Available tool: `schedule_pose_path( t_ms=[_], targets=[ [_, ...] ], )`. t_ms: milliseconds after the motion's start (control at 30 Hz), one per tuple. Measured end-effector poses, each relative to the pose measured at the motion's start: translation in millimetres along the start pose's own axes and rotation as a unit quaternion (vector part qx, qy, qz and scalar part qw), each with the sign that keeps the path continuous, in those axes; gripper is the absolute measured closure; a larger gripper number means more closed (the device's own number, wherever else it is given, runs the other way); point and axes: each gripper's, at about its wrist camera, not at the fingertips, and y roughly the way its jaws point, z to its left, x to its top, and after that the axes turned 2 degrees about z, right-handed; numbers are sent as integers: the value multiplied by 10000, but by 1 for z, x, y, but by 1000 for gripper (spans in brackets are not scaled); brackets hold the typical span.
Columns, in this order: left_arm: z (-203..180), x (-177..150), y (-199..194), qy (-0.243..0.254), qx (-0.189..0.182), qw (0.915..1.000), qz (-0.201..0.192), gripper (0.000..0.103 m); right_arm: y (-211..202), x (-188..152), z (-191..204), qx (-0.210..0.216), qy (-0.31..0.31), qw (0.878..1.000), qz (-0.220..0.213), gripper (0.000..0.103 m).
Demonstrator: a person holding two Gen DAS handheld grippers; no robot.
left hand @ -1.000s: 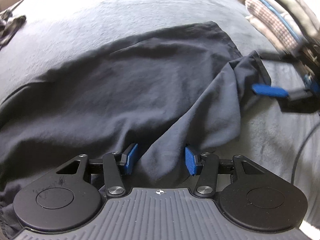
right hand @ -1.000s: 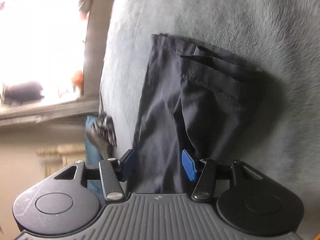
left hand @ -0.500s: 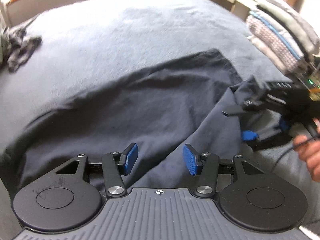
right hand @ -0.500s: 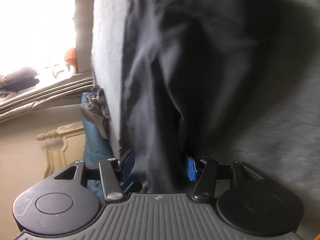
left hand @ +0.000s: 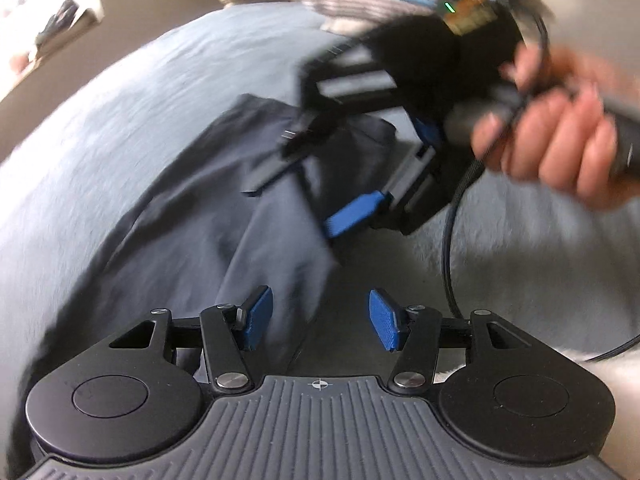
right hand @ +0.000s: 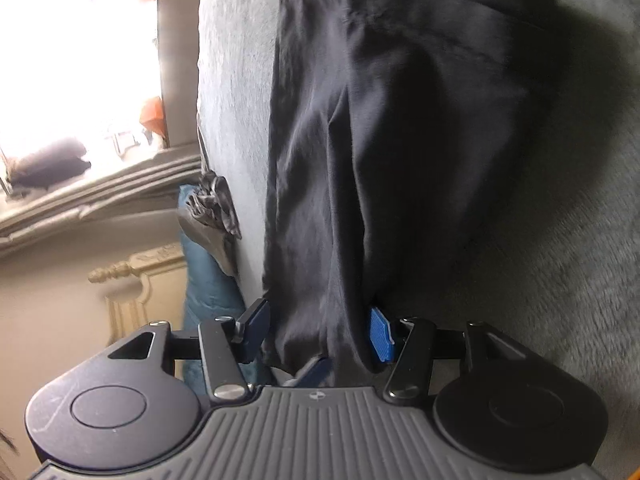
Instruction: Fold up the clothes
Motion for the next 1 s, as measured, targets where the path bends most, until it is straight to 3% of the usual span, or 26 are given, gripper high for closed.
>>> schedule_pose_path(
  t_ms=[133,233,267,300,400,500,533,600,667,767,867,1000],
  targets=[
    [-5,2,19,226,397,9990,20,53,5,3,-2,132,99,9999,0,47],
    [3,4,25,115,542,9985,36,76,5,3,-3,198,118,9997,-21,47],
    [8,5,25,5,516,9987,40,88,2,2,-4,218,113,9997,-46,47],
    [13,5,25,-129,465,9988,32,91,-1,1,-4,206,76,9997,-90,47],
    [32,2,20,-614,242,9978,-12,95,-20,-2,3,-111,-310,9987,-400,47],
    [58,-5,18,-1442,-256,9892,-21,96,-50,-5,21,-772,-1175,9855,-951,47],
    [69,-8,19,-1825,-479,9820,-11,96,-60,-5,27,-990,-1460,9778,-1132,47],
    [90,-17,23,-2677,-946,9588,-26,96,-70,-5,42,-1544,-2094,9554,-1397,47],
    [109,-26,26,-3401,-1302,9313,-105,96,-69,-4,57,-2012,-2658,9310,-1486,47],
    [129,-38,39,-4291,-1775,8856,-79,96,-57,-3,71,-2679,-3505,8842,-1533,47],
    [142,-52,46,-4900,-1953,8496,47,97,-40,-5,76,-3333,-4299,8280,-1364,48],
    [157,-68,54,-5474,-2056,8112,49,97,-13,-11,84,-3672,-4967,7778,-1164,48]
  ],
)
